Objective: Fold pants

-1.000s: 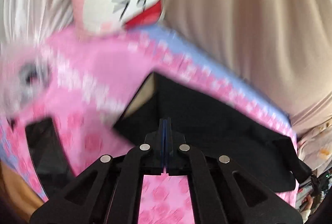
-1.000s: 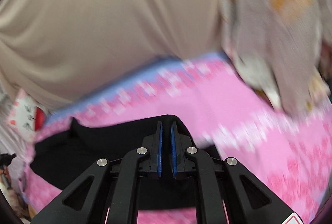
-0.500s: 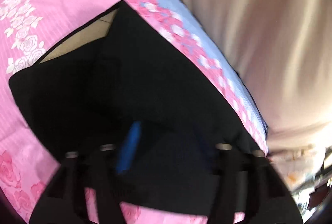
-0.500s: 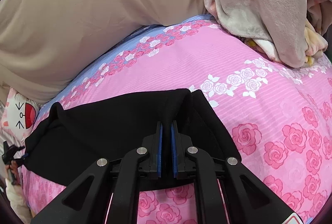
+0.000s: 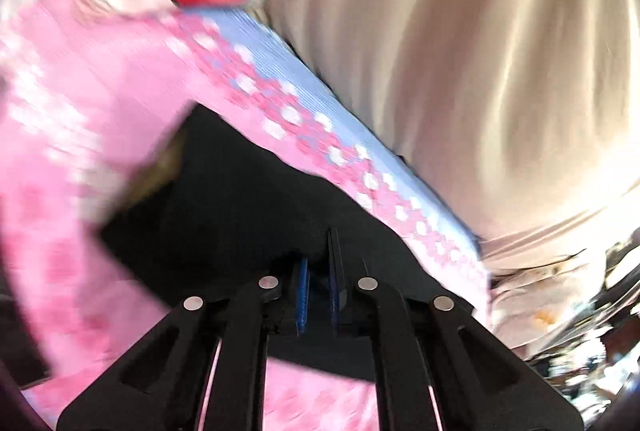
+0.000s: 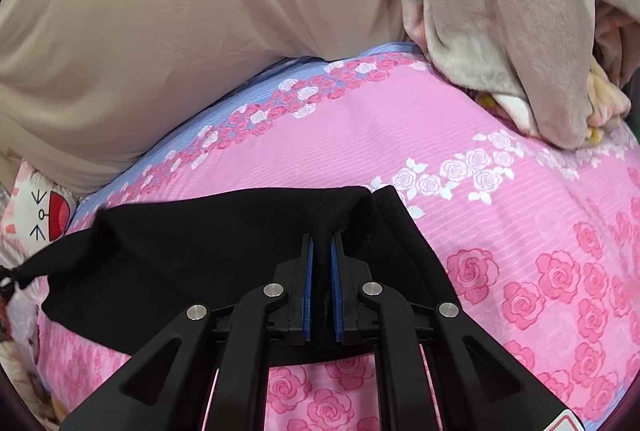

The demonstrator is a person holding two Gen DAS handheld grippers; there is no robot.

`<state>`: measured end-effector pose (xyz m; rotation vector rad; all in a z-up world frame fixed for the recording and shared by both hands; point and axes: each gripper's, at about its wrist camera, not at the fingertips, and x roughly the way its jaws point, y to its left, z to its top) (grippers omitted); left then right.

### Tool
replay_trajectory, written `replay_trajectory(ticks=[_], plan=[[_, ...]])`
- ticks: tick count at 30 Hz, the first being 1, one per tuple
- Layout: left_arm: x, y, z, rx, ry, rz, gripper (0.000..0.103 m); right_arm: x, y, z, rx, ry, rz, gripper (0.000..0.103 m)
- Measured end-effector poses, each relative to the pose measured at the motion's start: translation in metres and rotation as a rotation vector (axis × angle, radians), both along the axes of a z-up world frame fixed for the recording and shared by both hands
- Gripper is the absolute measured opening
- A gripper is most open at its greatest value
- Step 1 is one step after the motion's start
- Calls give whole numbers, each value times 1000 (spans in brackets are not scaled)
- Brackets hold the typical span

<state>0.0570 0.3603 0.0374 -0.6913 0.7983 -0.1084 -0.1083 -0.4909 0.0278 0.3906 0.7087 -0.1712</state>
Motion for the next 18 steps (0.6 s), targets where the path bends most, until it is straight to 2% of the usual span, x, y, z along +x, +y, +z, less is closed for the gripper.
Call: replay_trajectory(ticks=[2,4,6,8,11,12,14,15,16,17,18], plan=[[-11,11,-2,60,43,40,7,0,-5,-9,11,19,-9,8],[-9,19,-24,115,130,77,8,1,-9,-19,34,31,-20,8],[0,23,-59,126,220,99,8,3,-15,-25,70,36,-29,8],[9,23,-76,137,262,117,8,6,-18,-22,88,33,-32,8],[14,15,-73,157,244,129,8,0,-22,17,97,-72,-23,7],[16,14,-66,158,229,131,8,-9,-26,41,94,-148,-30,6],[17,10,-54,173,215,126,9,-25,-34,71,106,-247,-29,6],[18,8,-51,187,215,123,10,-33,-39,80,81,-255,-45,6],[18,10,-53,196,222,118,10,-35,-44,80,56,-209,-55,7],[18,10,-56,200,231,119,11,-34,-49,73,59,-150,-54,14],[16,12,-61,201,238,123,11,-36,-55,56,101,-81,-62,17]])
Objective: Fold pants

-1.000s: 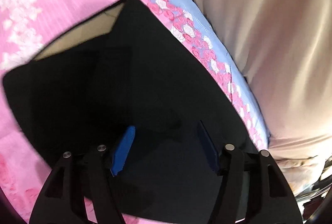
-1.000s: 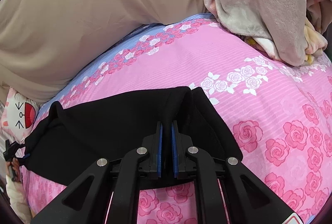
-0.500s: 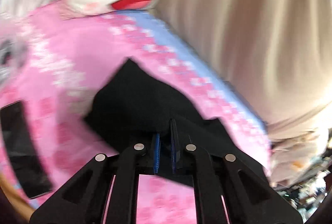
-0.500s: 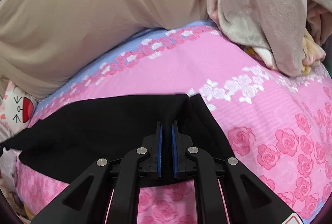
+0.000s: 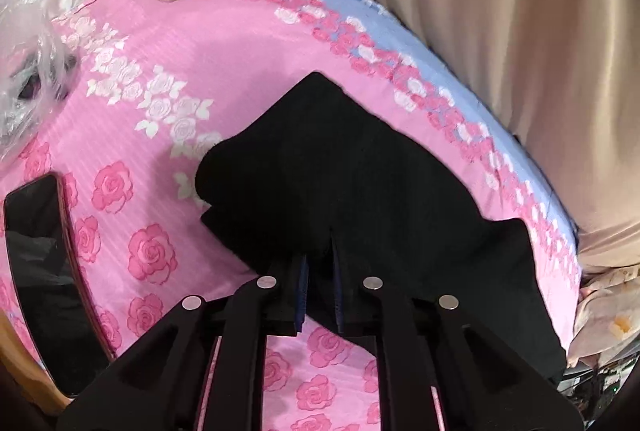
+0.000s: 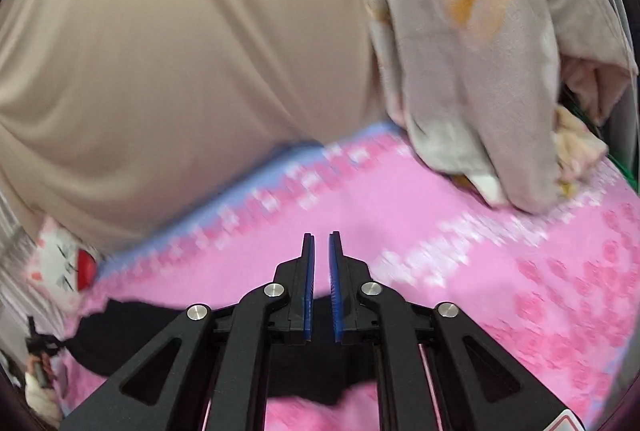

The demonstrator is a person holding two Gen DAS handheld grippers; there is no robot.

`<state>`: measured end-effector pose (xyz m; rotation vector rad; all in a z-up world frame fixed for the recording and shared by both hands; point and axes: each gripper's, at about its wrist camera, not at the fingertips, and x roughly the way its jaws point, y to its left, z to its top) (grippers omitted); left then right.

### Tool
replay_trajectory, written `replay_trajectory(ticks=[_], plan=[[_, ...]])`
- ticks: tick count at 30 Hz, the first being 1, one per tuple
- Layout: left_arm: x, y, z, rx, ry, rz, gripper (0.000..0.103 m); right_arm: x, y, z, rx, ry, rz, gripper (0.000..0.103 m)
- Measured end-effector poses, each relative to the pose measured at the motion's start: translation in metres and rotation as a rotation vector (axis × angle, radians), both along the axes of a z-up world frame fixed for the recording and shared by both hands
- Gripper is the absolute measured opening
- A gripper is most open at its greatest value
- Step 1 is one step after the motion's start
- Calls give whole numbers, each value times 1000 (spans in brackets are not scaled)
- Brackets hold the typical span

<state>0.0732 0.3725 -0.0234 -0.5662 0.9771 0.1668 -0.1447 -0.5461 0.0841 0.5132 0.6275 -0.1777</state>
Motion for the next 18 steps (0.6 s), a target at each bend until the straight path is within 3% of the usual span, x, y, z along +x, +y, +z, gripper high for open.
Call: replay_trajectory(ticks=[2,5,6,9,10,11,12,13,14,18], plan=[[-4,0,-11,-1,31,33,13,-6,0,-24,81,49,24,25],[-18,-12,-8,-13,21,48,15,-17,18,-50,131,72,47,60],[-27,-24,5,6,-6,44,15,-19,24,-58,155,64,59,64],[-44,-63,48,52,-138,-41,18,-11,41,-76,186,89,98,64],[-48,-76,62,67,-178,-69,30,-6,48,-79,178,99,109,64],[-49,-86,71,78,-208,-92,41,4,53,-84,176,108,123,60],[-50,-99,80,91,-241,-120,63,11,60,-85,169,118,131,35],[-48,-114,89,109,-274,-152,71,19,63,-83,152,132,131,14],[-45,-127,93,133,-290,-176,71,26,65,-76,128,129,129,8],[-29,-176,94,256,-291,-261,71,20,72,14,-7,-43,147,7]])
